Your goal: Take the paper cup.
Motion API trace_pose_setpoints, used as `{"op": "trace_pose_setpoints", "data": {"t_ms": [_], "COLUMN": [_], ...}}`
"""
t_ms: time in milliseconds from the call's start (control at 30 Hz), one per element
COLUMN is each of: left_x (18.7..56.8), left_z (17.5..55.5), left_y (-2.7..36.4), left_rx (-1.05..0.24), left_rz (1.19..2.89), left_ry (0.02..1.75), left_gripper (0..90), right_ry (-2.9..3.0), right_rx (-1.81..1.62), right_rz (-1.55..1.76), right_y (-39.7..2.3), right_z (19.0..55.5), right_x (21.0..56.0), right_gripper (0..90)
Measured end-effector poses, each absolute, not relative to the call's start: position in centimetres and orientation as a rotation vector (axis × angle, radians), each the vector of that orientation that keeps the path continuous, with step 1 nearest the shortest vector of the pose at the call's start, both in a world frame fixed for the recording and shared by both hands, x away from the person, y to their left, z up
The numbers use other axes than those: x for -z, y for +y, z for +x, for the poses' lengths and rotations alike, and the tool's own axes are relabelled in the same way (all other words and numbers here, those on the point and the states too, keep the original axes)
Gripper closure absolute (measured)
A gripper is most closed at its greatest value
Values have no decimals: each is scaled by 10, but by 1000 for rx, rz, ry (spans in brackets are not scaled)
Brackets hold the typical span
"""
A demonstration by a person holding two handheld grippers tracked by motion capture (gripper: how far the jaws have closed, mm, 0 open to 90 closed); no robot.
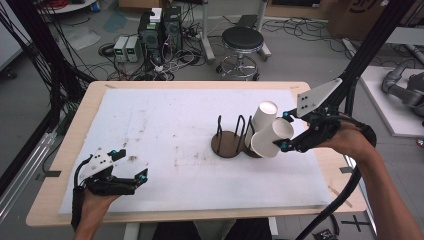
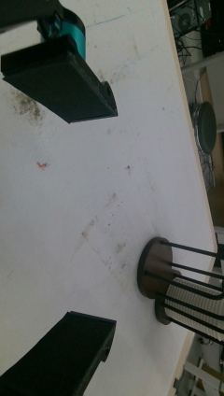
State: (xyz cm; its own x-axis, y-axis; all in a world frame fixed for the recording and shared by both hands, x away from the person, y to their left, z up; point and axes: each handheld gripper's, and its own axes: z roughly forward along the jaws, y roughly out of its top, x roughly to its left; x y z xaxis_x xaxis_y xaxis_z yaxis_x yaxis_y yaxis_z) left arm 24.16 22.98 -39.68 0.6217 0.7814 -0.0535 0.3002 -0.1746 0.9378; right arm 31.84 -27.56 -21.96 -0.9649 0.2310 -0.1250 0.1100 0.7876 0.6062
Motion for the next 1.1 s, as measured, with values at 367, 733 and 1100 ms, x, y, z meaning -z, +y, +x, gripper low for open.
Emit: {"op": "trace_pose_setpoints", "data": {"t_ms": [367, 733, 1100], "left_x": [400, 399, 397], "left_z": [244, 244, 242], "left_y": [229, 233, 232], "left_rx": [-537, -541, -549], "left_rz": [1755, 1744, 1744], "left_ry": [885, 888, 883], "left_gripper": [18, 18, 18], "right_ry": [2812, 2813, 2813], "right_rx": [-965, -977, -985], "right_rz": [279, 277, 273], "right_y": [-273, -270, -269], "right_z": [317, 313, 309], "right_x": [245, 248, 251], "right_gripper": [345, 345, 346]}}
